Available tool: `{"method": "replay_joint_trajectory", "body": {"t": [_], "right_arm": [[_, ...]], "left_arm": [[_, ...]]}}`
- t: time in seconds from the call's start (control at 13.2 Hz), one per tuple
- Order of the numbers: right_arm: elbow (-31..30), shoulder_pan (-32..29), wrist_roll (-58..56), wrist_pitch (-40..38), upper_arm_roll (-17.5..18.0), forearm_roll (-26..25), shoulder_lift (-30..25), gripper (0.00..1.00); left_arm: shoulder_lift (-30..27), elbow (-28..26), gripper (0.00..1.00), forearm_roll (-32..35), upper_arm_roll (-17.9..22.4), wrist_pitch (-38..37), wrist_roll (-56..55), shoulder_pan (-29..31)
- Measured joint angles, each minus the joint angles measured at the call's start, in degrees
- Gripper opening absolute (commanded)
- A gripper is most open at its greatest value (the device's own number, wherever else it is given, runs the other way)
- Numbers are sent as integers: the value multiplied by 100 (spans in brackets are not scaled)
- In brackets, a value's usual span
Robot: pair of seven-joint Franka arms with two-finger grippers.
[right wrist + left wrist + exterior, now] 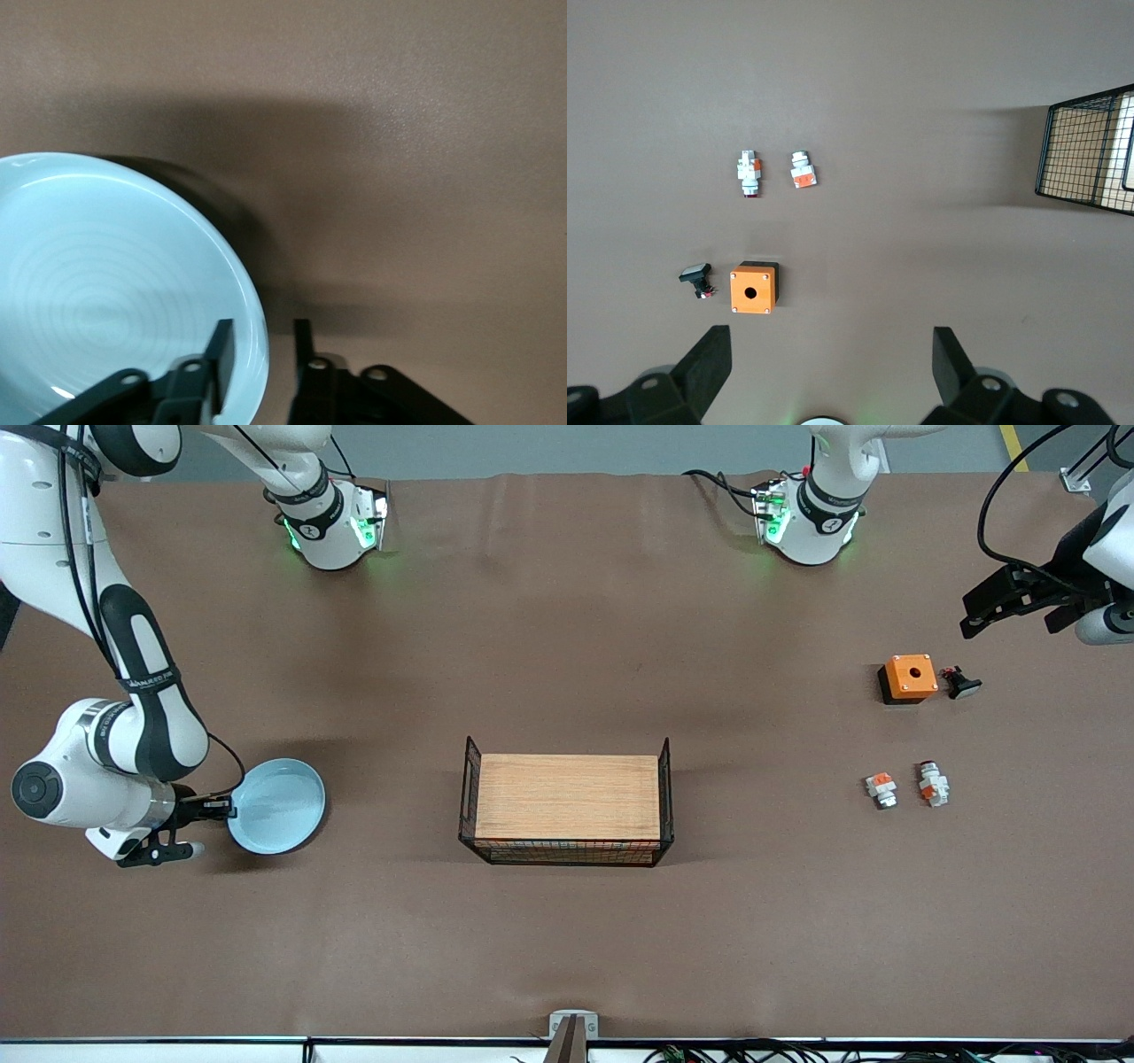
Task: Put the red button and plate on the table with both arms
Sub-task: 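Lower the plate onto the table and open the right gripper, then withdraw the right gripper away from the plate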
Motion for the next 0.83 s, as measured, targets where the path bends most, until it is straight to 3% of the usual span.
{"method": "replay_joint_trajectory", "body": {"t": [0.3,0.83], "right_arm": [[199,40,280,-469,32,0,-188,99],[268,657,1702,-1545,87,-5,-1605,99]], "left_arm": [[1,-1,100,0,1,0,0,0],[2,-1,100,0,2,0,0,1]]}}
